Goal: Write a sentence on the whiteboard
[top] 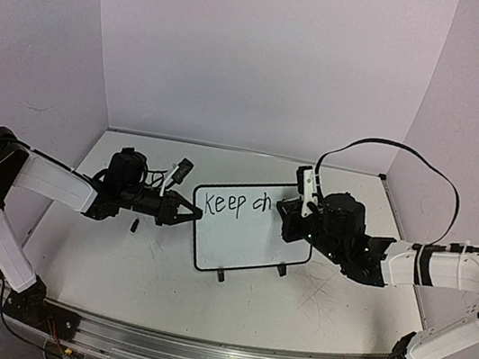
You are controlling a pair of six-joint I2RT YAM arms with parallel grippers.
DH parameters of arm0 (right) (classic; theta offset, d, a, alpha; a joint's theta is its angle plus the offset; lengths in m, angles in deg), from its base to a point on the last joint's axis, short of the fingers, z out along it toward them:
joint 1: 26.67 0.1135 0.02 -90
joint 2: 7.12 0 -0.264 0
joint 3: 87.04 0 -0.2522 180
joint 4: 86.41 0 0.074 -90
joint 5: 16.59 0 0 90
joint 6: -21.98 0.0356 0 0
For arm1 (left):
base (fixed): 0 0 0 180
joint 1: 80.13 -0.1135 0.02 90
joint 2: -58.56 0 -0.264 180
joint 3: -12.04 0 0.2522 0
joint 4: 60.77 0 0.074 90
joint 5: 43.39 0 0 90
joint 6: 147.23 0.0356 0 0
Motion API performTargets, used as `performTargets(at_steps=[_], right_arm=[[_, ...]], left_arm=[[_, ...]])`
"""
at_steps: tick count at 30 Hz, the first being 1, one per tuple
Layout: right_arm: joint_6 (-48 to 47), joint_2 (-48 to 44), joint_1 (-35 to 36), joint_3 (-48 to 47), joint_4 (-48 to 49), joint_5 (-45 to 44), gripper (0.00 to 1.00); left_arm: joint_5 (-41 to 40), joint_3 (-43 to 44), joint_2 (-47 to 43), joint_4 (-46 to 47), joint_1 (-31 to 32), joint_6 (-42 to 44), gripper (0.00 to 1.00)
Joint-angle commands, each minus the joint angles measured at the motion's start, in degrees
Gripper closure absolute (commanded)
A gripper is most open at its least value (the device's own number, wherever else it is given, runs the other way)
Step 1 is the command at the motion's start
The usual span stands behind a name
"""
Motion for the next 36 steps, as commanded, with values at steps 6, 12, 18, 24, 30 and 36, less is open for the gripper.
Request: performTargets(at_steps=[6,12,18,24,30,36], right_arm=[[-2.6,-7.9,-0.7,-2.2,-2.2,1.0,1.00],[-4.6,-9.3,-2.1,-0.6,-2.2,1.6,1.00],[-5.4,-5.6,-2.1,-2.9,-2.1,4.4,1.00],[-5.4,-4.9,-2.1,-2.6,-1.2,4.6,1.00],[-5.4,-5.9,-2.1,-1.4,-1.2,5.2,1.00],[-5.5,-5.7,-2.1,-1.6,-1.4,6.4,1.00]], left_arm=[[-4.4,1.2,0.8,-1.3,-0.1,3.0,1.00],[-5.4,1.1,0.4,-1.4,-0.1,3.2,1.00],[-6.4,1.1,0.3,-1.5,-0.1,3.1,1.00],[-7.0,0.9,-0.1,-1.7,-0.1,3.0,1.00],[-7.3,0.9,-0.3,-1.8,-0.1,3.1,1.00],[-7.3,1.0,-0.3,-1.8,-0.1,3.0,1.00]])
